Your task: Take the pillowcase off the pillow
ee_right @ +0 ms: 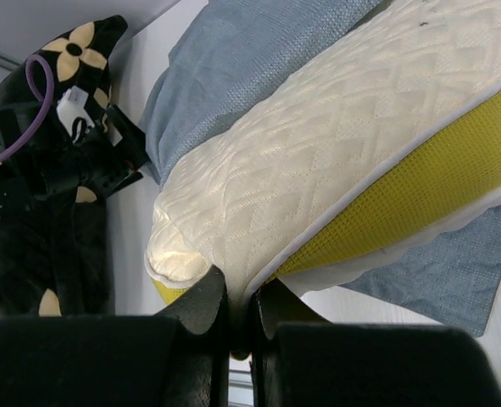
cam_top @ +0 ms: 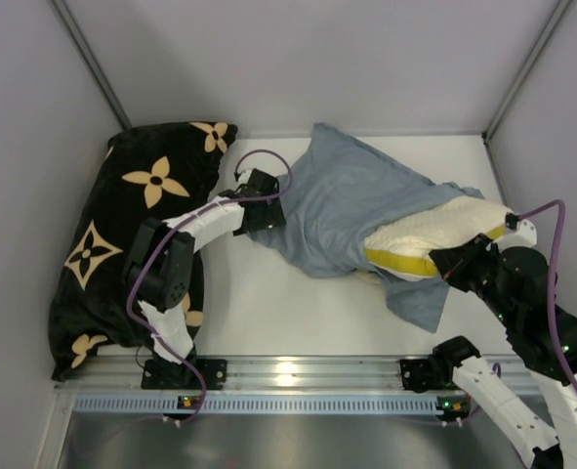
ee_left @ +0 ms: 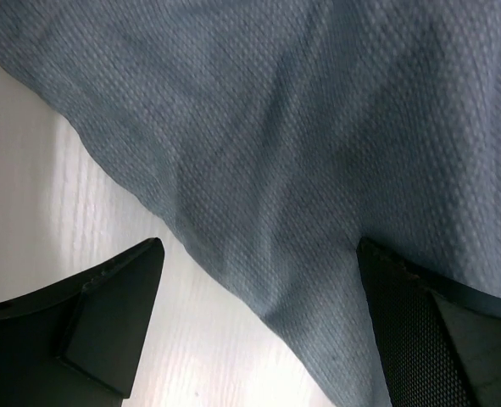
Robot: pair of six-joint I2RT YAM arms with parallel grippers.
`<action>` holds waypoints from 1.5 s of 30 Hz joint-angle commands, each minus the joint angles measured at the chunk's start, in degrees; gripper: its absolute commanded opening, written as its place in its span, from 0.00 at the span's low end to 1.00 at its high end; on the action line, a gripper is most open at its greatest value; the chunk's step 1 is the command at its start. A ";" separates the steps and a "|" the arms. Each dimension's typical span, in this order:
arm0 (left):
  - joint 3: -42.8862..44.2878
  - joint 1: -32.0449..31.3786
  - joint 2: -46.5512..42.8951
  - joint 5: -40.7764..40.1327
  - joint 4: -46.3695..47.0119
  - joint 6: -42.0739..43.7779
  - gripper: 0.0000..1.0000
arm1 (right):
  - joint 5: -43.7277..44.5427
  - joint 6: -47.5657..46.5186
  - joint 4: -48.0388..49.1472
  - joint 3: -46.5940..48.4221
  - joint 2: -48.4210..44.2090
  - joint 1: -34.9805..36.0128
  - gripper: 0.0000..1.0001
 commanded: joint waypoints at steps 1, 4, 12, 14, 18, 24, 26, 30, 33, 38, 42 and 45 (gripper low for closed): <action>3.64 0.46 2.01 -6.33 -0.01 2.19 0.99 | 0.15 -1.63 2.69 4.36 -0.66 -0.99 0.00; 3.20 0.64 3.06 -7.82 -0.10 2.19 0.99 | 0.06 -1.72 2.42 5.68 -0.22 -0.90 0.00; 3.55 1.25 8.86 -4.58 1.74 1.48 0.70 | -1.26 -1.28 2.42 8.41 0.84 -0.90 0.00; 2.68 1.77 9.13 -2.91 3.24 1.31 0.48 | -1.69 -1.19 2.42 9.90 1.54 -0.90 0.00; 0.92 2.92 7.82 -0.36 6.67 1.31 0.14 | -1.96 -1.02 2.51 12.01 2.68 -0.81 0.00; 0.91 5.90 2.91 0.00 6.32 1.13 0.00 | -1.35 -1.28 2.51 16.75 4.88 -0.81 0.00; 2.48 7.92 1.41 0.52 4.92 1.48 0.00 | -0.82 -1.37 2.51 19.83 6.10 -0.81 0.00; 6.52 10.48 -2.63 1.22 1.32 2.97 0.00 | -0.29 -1.72 2.69 28.42 9.18 -0.81 0.00; 8.64 11.01 -5.27 1.31 -0.44 4.20 0.00 | 1.81 -2.68 2.69 34.05 11.64 -0.81 0.00; 10.32 11.10 -8.35 1.22 -1.94 4.73 0.00 | 6.81 -4.35 2.60 39.70 13.67 -0.73 0.00; 11.20 11.01 -10.90 3.07 -2.47 5.09 0.00 | 6.22 -4.01 2.69 37.35 13.76 -0.73 0.00; 10.94 11.01 -12.92 5.53 -2.38 4.74 0.00 | 5.07 -3.30 3.56 31.82 12.71 -0.81 0.00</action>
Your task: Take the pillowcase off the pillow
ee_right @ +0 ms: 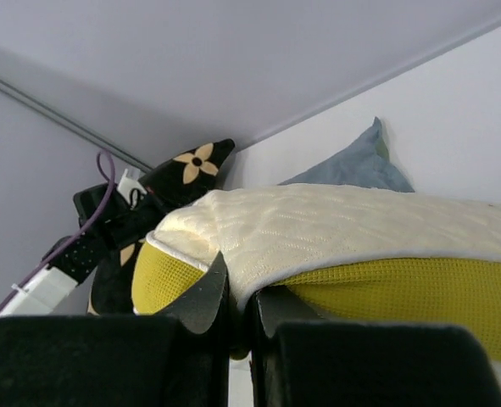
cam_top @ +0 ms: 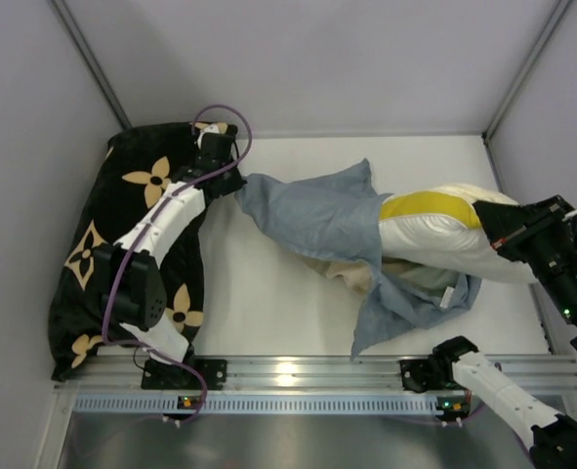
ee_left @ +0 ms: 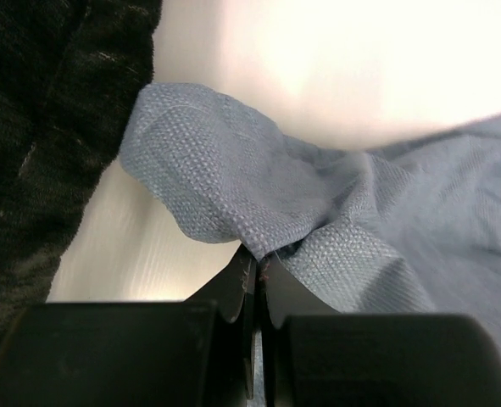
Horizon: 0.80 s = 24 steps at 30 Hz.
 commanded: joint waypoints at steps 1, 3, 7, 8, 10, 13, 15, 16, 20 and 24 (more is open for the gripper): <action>1.34 0.39 -4.47 1.88 -0.90 0.52 0.00 | 1.95 -1.12 7.41 -4.77 -1.33 -0.70 0.00; 0.81 0.39 -6.66 3.11 -0.98 0.25 0.00 | 1.94 -1.03 7.76 -7.84 -1.86 -0.70 0.00; 0.28 0.39 -12.02 3.90 -0.98 0.43 0.00 | 1.94 -0.76 8.38 -10.93 -2.56 -0.70 0.00; 0.37 0.39 -14.03 3.82 -1.59 0.51 0.00 | 1.94 -0.76 8.47 -11.28 -2.65 -0.70 0.00; 1.68 0.47 -15.72 3.38 -2.65 1.04 0.00 | 2.12 -0.76 8.64 -12.43 -3.00 -0.62 0.00; 3.79 0.39 -18.70 2.68 -5.02 2.00 0.00 | 2.38 -0.94 8.65 -13.74 -3.70 -0.70 0.00; 4.59 0.47 -20.11 2.41 -6.51 2.62 0.00 | 2.30 -1.11 8.64 -15.58 -4.41 -0.70 0.00; 4.94 0.39 -20.64 2.15 -6.96 2.97 0.00 | 2.12 -1.11 8.65 -16.38 -5.02 -0.70 0.00; 3.54 0.39 -23.28 2.24 -8.01 3.24 0.00 | 1.15 -0.77 8.64 -22.25 -6.78 -0.70 0.00; 3.53 0.39 -24.16 -0.57 -9.76 4.81 0.00 | 2.03 -0.85 8.30 -25.34 -7.92 -0.70 0.00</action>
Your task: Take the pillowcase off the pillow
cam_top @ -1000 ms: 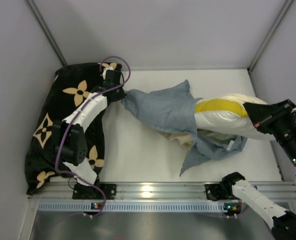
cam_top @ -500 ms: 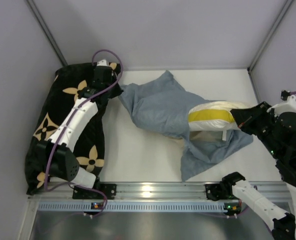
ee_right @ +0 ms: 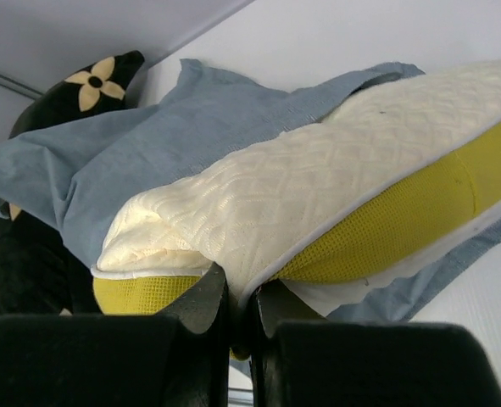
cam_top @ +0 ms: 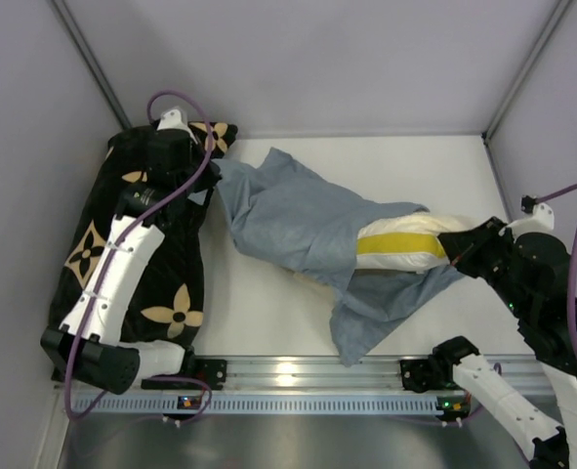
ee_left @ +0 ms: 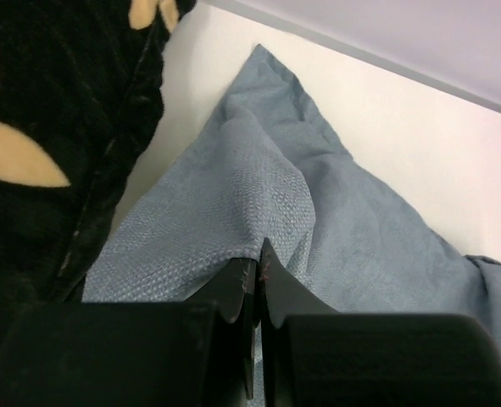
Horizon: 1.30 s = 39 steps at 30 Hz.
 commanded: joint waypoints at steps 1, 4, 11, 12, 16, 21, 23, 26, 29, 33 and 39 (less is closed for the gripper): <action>1.78 0.39 -1.87 -4.74 -2.27 2.85 0.00 | 3.82 -1.05 5.65 -1.20 -1.17 -0.73 0.00; 3.81 0.47 -1.51 -11.77 -4.48 5.31 0.00 | 6.80 -1.22 5.39 -0.59 -1.87 -0.64 0.00; 2.32 2.93 -3.97 -18.99 -7.65 6.02 0.00 | 15.34 -4.21 5.21 7.40 -0.30 -0.64 0.00; 2.32 3.02 -4.24 -19.87 -8.17 6.11 0.00 | 16.04 -4.73 5.21 8.20 0.31 -0.73 0.00; 2.67 3.37 -6.08 -23.11 -9.67 6.64 0.00 | 19.81 -6.06 5.21 10.75 1.20 -0.64 0.00; 4.86 3.55 -8.63 -25.76 -12.12 7.43 0.00 | 22.11 -6.76 5.30 9.79 1.29 -0.73 0.00; 6.26 3.55 -9.59 -26.90 -13.36 7.51 0.00 | 22.64 -6.67 5.30 8.74 1.46 -0.73 0.00; 8.63 3.55 -11.09 -28.48 -15.02 7.87 0.00 | 23.25 -5.97 5.30 7.51 1.55 -0.73 0.00; 10.92 3.55 -12.41 -29.63 -17.04 8.31 0.00 | 23.52 -5.71 5.47 6.80 1.73 -0.64 0.00; 15.22 3.55 -13.99 -32.00 -18.89 9.36 0.00 | 23.87 -5.62 5.82 6.45 1.64 -0.64 0.00; 17.17 3.55 -16.28 -32.18 -20.13 9.98 0.00 | 24.39 -5.79 5.83 6.45 1.81 -0.64 0.00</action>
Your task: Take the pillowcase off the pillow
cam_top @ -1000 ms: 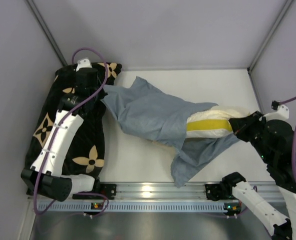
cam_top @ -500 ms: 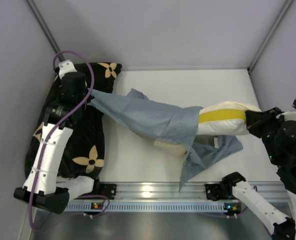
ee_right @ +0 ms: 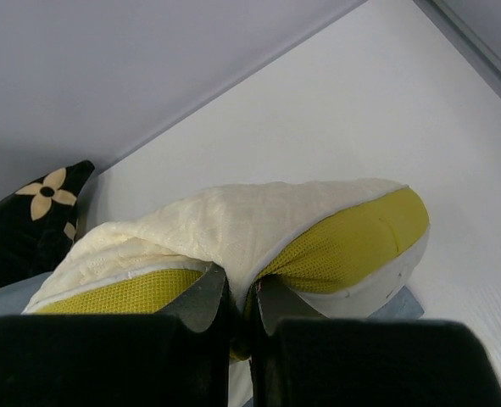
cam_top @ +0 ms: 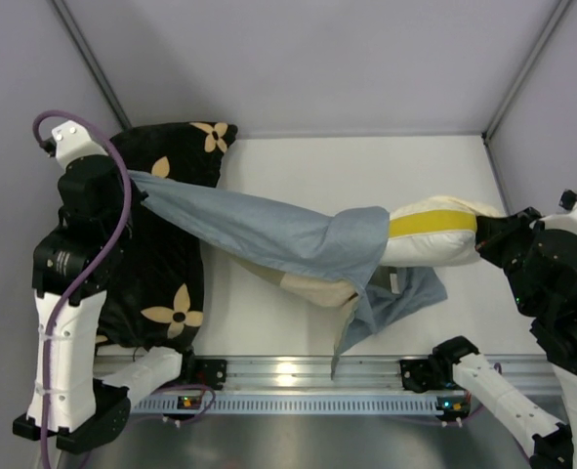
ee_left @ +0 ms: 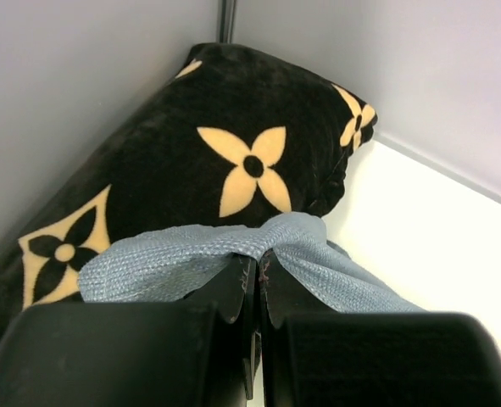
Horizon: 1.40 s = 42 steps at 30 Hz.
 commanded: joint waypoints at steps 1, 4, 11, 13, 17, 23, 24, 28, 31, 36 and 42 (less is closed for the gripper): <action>3.09 0.97 -2.27 -5.62 0.72 1.82 0.00 | 7.21 -2.30 5.82 0.63 -0.13 -0.73 0.00; 3.71 0.97 -3.15 -6.77 0.29 2.35 0.00 | 7.92 -2.39 5.82 0.46 -0.13 -0.64 0.00; 6.52 0.97 -4.64 -9.84 -0.60 3.93 0.00 | 10.03 -2.21 5.91 0.11 0.48 -0.64 0.00; 6.70 0.97 -5.08 -10.55 -0.60 4.28 0.00 | 11.34 -2.12 5.91 -0.16 0.48 -0.64 0.00; 7.14 0.97 -5.70 -12.04 -0.86 5.16 0.00 | 13.98 -2.21 5.91 -0.68 0.48 -0.73 0.00; 8.19 0.88 -6.49 -14.50 -0.95 6.31 0.00 | 17.94 -2.56 5.82 -0.77 0.66 -0.73 0.00; 8.45 0.88 -6.58 -14.59 -0.95 6.31 0.00 | 18.03 -2.56 5.91 -0.77 0.83 -0.64 0.00; 10.38 0.88 -6.93 -14.77 -0.95 6.31 0.00 | 18.38 -2.56 6.35 -1.12 1.19 -0.73 0.00; 11.53 0.88 -7.28 -15.47 -0.95 6.31 0.00 | 18.90 -2.74 6.53 -1.04 1.45 -0.64 0.00; 15.22 0.88 -8.42 -19.25 -0.77 6.83 0.00 | 20.75 -2.91 6.88 -0.51 1.71 -0.73 0.00; 18.38 0.88 -9.39 -21.27 -0.60 8.50 0.00 | 20.93 -2.91 7.58 0.46 2.59 -0.73 0.00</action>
